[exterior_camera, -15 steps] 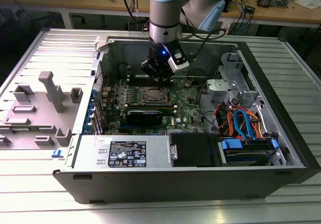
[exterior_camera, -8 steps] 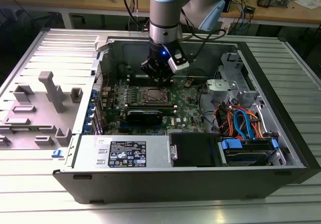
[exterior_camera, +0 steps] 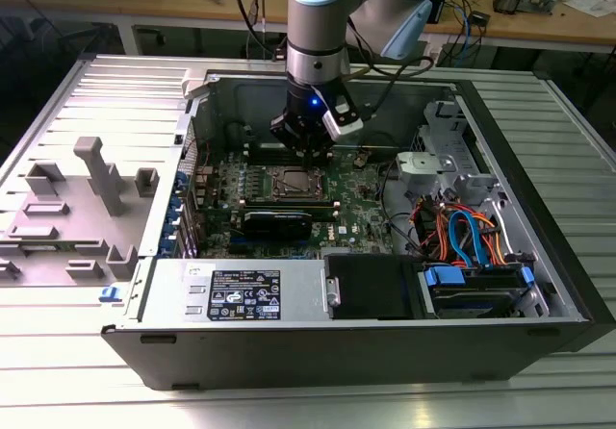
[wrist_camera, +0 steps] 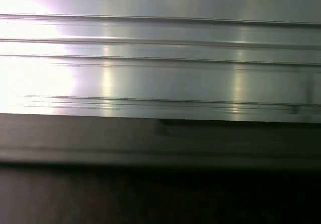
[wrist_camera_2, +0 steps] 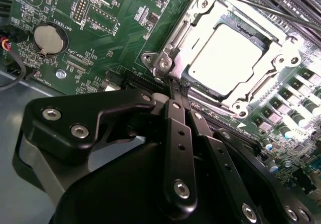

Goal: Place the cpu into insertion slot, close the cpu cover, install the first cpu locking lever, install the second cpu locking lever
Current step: 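Install the first cpu locking lever, then install the second cpu locking lever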

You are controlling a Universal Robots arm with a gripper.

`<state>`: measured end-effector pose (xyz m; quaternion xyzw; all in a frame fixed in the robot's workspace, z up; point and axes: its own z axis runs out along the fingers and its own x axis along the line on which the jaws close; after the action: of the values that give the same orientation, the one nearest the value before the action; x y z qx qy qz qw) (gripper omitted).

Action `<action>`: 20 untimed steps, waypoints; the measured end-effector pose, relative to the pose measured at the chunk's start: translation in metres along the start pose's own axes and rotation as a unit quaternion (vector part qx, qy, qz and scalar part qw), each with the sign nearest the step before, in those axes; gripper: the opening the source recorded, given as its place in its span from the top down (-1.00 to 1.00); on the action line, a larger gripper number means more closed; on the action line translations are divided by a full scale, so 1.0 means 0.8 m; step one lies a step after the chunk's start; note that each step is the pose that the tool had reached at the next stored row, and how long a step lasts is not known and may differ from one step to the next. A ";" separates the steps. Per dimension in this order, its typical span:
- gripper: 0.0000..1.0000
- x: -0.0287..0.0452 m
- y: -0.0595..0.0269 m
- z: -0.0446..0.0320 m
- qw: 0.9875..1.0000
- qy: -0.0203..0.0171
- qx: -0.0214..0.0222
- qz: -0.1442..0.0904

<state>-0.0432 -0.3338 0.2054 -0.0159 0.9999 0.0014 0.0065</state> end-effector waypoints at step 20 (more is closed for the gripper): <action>0.79 0.0001 -0.005 -0.0041 1.000 0.000 0.000 0.000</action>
<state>-0.0432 -0.3377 0.2087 -0.0159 0.9999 0.0013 0.0064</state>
